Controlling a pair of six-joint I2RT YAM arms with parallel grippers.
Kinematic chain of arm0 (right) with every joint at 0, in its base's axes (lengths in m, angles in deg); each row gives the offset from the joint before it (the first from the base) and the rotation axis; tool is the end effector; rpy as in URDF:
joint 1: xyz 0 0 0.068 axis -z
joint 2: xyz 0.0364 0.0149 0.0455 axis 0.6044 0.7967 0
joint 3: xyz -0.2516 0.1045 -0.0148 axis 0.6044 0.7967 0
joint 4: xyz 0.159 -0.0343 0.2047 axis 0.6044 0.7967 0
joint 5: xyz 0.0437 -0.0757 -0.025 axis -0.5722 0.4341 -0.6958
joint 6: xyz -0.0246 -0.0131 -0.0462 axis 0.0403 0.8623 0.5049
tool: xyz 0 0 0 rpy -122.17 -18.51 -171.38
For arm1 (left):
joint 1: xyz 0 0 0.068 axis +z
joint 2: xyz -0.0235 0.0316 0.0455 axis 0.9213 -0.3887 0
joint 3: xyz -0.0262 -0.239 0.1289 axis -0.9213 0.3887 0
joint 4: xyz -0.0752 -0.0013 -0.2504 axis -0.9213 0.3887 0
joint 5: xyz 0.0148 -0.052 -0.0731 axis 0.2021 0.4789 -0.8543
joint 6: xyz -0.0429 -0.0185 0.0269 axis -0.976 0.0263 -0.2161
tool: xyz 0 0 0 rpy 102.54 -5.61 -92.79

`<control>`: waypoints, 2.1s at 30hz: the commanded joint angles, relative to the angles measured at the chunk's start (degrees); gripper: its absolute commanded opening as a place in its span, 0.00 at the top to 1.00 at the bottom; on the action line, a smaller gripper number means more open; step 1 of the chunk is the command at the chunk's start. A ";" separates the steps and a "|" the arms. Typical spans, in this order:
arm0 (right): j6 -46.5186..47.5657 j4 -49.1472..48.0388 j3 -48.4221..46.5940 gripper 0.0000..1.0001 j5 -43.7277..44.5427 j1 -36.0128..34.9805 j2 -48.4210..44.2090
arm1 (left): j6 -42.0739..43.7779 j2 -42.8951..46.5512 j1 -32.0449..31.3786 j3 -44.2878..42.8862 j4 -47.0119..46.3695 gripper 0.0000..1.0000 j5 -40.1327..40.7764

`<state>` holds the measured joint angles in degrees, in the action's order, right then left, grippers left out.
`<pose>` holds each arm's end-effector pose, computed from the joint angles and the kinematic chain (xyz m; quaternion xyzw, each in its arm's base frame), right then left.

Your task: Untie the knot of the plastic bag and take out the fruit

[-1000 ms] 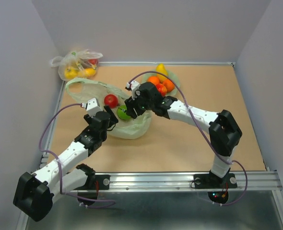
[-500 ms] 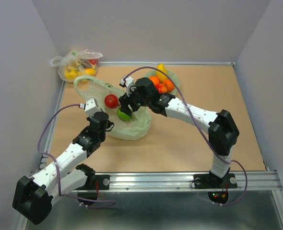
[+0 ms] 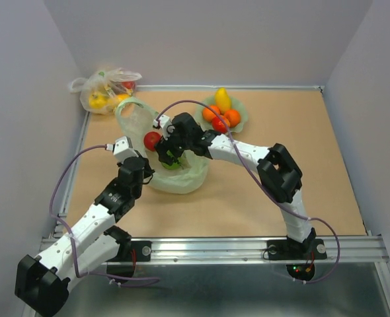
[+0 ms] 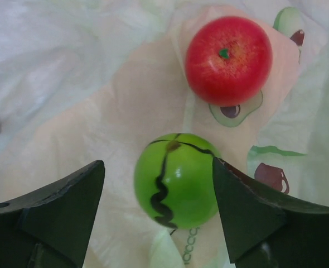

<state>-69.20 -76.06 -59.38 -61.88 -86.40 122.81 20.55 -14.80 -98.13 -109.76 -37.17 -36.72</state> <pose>0.3123 0.3774 0.2434 -0.4647 0.7396 0.2905 0.3907 0.1658 -0.0796 0.2584 -0.1735 0.7712 -0.1475 0.5944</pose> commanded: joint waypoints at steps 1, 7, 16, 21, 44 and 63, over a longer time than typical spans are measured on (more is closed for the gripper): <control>2.87 -0.92 -5.40 0.14 5.19 -0.36 2.66 | 1.17 0.79 0.42 1.14 -0.91 1.00 -0.58; 4.11 -0.66 -3.74 0.06 4.16 -0.45 5.21 | 0.82 1.32 0.33 1.58 0.41 1.00 -0.50; 3.40 -0.57 -1.45 0.28 2.21 -0.36 7.24 | 0.55 0.53 0.33 1.57 0.59 1.00 -0.32; 4.19 -0.48 -0.83 0.85 2.47 -0.36 5.31 | 0.38 0.26 0.42 1.49 0.50 1.00 0.21; 1.90 -0.66 -3.90 1.00 -7.21 1.04 -15.08 | -0.59 -0.71 0.33 1.22 1.38 1.00 1.08; 2.70 -2.85 -9.35 1.00 21.98 25.12 -2.18 | -1.47 1.23 0.33 1.84 2.52 1.00 1.70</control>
<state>-65.75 -76.40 -64.02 -43.17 -62.99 117.93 19.35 -14.34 -98.13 -108.34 -34.29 -36.70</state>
